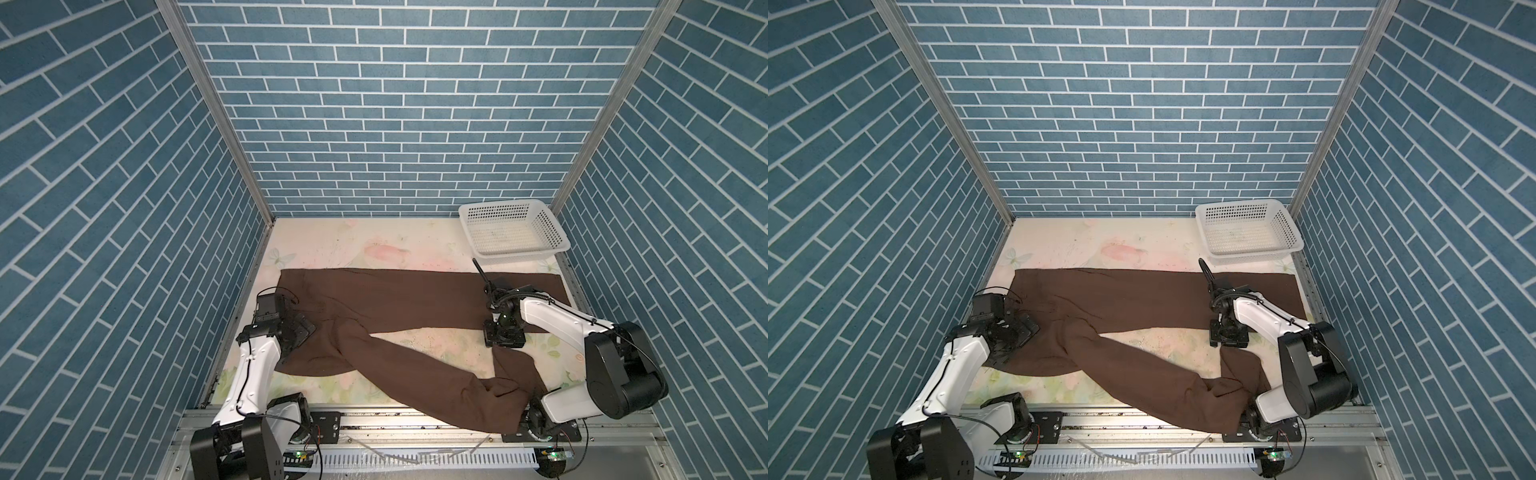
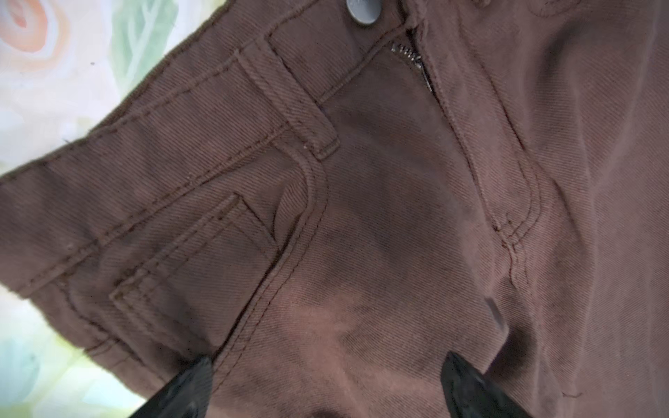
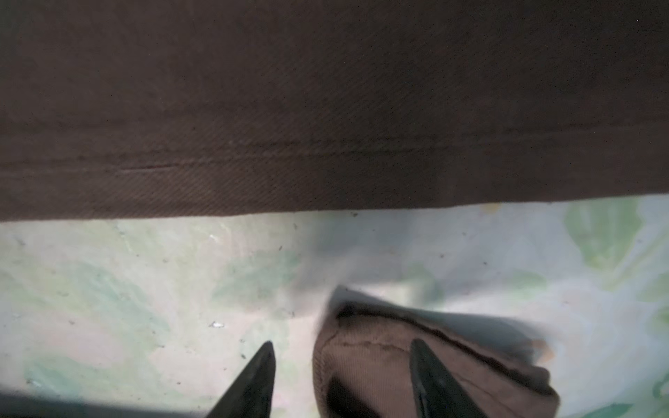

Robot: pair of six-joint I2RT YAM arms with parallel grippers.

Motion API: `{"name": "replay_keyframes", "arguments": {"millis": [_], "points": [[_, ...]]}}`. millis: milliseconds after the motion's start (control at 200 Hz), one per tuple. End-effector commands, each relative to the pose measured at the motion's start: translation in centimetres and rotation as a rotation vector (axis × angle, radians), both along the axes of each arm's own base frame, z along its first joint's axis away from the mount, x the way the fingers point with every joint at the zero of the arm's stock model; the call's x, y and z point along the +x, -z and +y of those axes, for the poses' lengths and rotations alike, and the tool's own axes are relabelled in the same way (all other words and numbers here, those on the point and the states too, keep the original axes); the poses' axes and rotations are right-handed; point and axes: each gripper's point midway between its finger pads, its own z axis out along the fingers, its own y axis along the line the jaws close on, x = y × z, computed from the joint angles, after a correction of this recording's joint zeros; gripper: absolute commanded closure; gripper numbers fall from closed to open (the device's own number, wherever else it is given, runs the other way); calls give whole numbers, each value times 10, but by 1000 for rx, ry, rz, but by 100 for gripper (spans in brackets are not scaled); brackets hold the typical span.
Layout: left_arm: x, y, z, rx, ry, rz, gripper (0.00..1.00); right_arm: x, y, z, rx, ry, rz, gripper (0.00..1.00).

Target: Fold and stack the trousers

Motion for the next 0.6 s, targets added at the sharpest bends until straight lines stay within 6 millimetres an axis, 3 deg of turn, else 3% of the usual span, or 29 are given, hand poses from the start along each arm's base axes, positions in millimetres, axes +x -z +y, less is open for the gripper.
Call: {"name": "replay_keyframes", "arguments": {"millis": [0, 65, 115, 210, 300, 395, 595], "points": [[1, 0, 4, 16, 2, 0, 1, -10, 15, 0, -18, 20, 43, 41], [-1, 2, 3, 12, 1, 8, 1, -11, 20, -3, -44, 20, 53, 44], [-1, 3, 3, 8, 0, 10, 1, -11, 22, -4, -50, 21, 54, 54], [-2, 4, 5, 14, -2, 12, 1, -7, 20, -5, -56, 25, 36, 100], [-2, 4, 4, 11, -3, 16, 1, 3, 5, -13, -94, 28, -18, 100], [-2, 5, 8, 30, -7, 16, 1, 21, -26, -26, -114, 55, -109, 100], [-10, 20, 12, 50, -12, 54, 1, 53, -108, -87, -84, 283, -347, 100]]}}
